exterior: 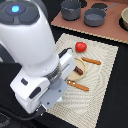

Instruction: Interact with the objects in diverse but meaningful ways.

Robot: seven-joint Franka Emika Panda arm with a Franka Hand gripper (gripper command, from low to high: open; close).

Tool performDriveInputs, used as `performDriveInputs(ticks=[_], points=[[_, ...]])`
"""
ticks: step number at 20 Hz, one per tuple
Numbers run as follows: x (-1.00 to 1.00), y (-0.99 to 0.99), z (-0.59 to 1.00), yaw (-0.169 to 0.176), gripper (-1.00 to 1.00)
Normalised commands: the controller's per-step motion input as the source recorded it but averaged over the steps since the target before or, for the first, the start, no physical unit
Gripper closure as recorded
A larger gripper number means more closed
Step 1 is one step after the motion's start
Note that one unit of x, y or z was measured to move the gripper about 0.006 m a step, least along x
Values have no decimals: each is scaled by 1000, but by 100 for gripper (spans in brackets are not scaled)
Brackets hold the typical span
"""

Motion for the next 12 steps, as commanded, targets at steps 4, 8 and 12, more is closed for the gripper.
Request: performDriveInputs(ticks=[4, 8, 12], points=[[179, 929, 13, -9, -100], [31, 970, -180, 0, -100], [-19, 803, -540, 0, -100]])
